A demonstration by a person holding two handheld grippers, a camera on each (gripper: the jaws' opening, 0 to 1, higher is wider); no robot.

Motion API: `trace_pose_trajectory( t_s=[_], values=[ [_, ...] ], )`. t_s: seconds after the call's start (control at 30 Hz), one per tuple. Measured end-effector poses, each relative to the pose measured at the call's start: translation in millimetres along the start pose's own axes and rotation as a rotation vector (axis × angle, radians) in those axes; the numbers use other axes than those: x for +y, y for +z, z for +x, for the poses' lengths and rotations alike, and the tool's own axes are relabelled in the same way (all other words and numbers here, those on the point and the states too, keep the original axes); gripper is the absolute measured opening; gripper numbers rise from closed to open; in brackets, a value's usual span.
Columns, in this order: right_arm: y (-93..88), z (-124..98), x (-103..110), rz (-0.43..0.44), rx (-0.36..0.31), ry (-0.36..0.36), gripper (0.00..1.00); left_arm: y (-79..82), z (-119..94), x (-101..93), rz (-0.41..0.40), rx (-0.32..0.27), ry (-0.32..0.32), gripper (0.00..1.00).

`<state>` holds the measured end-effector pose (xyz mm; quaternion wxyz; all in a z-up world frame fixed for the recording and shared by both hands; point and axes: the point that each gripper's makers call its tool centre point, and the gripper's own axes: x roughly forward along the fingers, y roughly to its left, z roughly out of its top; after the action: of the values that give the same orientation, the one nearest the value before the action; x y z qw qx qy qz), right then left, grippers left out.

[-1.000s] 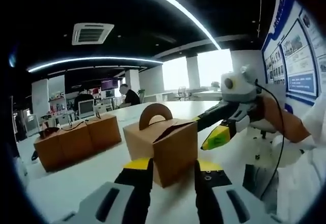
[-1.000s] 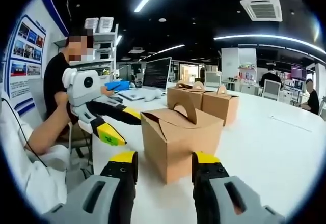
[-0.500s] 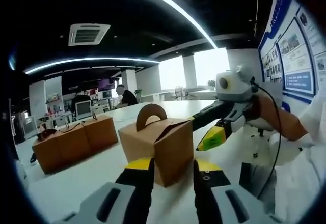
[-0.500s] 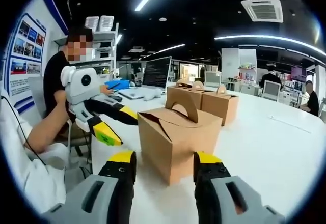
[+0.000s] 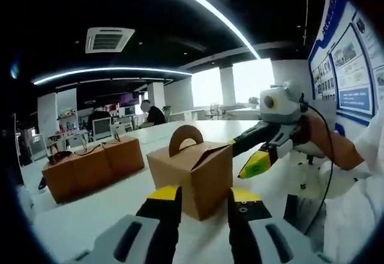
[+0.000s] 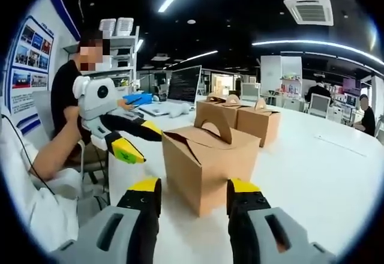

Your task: Pick up one paper box from the group, open the paper box, and remove the item inside

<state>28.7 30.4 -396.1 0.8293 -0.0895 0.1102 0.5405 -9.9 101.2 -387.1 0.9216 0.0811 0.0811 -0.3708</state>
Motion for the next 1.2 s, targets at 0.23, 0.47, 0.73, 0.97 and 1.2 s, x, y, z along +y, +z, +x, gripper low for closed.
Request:
trace_pose_trajectory(
  t_s=[0.23,0.47,0.73,0.97,1.2],
  values=[
    [6.8,-6.6,-0.2,-0.003,-0.011,0.004,0.45,6.4,-6.9,7.2,-0.011,-0.016,0.028,0.33],
    [12.4,-15.8,-2.3,-0.006,-0.027,-0.015,0.45,12.2,-14.6,20.0,-0.035,-0.037,0.078,0.34],
    [22.4,-30.4,-5.9,-0.007,-0.054,-0.041,0.44,22.9,-31.0,42.4,-0.047,-0.077,0.13,0.34],
    [30.8,-40.1,-8.6,-0.004,-0.079,-0.061,0.44,27.3,-39.9,56.3,-0.06,-0.103,0.159,0.34],
    [37.7,-50.8,-9.7,-0.006,-0.101,-0.076,0.44,31.1,-46.4,63.6,-0.065,-0.118,0.178,0.34]
  ],
)
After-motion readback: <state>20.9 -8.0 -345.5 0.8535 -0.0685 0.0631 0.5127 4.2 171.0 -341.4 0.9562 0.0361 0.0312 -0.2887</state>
